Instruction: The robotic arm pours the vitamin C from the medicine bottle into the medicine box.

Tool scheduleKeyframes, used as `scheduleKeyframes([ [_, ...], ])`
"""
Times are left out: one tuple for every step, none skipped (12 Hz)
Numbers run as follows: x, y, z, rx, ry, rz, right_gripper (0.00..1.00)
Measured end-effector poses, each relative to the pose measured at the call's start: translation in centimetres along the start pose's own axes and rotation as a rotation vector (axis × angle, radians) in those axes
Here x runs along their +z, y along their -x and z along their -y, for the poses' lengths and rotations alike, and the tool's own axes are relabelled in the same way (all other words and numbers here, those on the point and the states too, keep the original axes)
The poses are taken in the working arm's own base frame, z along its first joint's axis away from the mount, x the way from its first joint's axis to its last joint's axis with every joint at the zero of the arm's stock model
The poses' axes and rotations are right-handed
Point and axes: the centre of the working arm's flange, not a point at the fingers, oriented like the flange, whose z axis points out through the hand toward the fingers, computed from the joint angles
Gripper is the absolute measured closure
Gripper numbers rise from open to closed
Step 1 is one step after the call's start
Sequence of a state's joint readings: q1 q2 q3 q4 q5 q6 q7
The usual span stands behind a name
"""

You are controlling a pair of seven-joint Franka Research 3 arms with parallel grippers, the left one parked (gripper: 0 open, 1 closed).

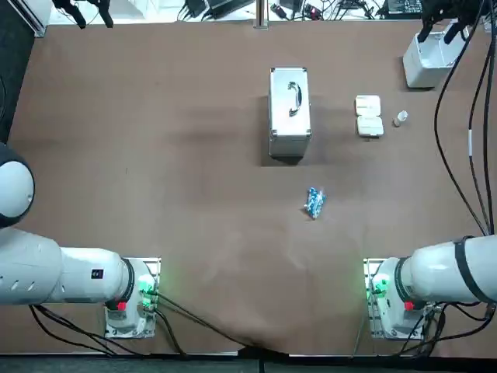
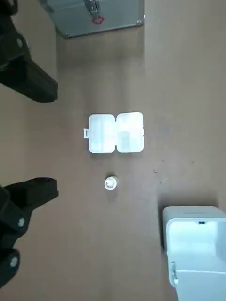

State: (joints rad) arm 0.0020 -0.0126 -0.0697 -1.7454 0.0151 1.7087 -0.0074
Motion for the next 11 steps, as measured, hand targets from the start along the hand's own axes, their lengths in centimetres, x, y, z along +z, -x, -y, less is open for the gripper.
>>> scheduleKeyframes([
  [-0.6, 0.0, 0.4, -0.01, 0.007, -0.001, 0.0],
  [-1.1, -0.1, 0.7, -0.018, 0.021, 0.002, 0.0],
  [-1.6, -0.3, 0.8, -0.022, 0.032, 0.007, 0.0],
  [-1.9, -0.5, 0.9, -0.024, 0.038, 0.01, 0.0],
  [-2.1, -0.7, 0.9, -0.026, 0.039, 0.011, 0.0],
  [-2.1, -0.9, 0.9, -0.032, 0.04, 0.012, 0.0],
  [-2.0, -1.1, 0.9, -0.041, 0.04, 0.012, 0.0],
  [-1.9, -1.2, 0.9, -0.049, 0.04, 0.014, 0.0],
  [-1.7, -1.3, 0.9, -0.054, 0.04, 0.016, 0.0],
  [-1.6, -1.4, 0.9, -0.056, 0.038, 0.017, 0.0],
  [-1.5, -1.5, 1.0, -0.057, 0.033, 0.017, 0.0],
])
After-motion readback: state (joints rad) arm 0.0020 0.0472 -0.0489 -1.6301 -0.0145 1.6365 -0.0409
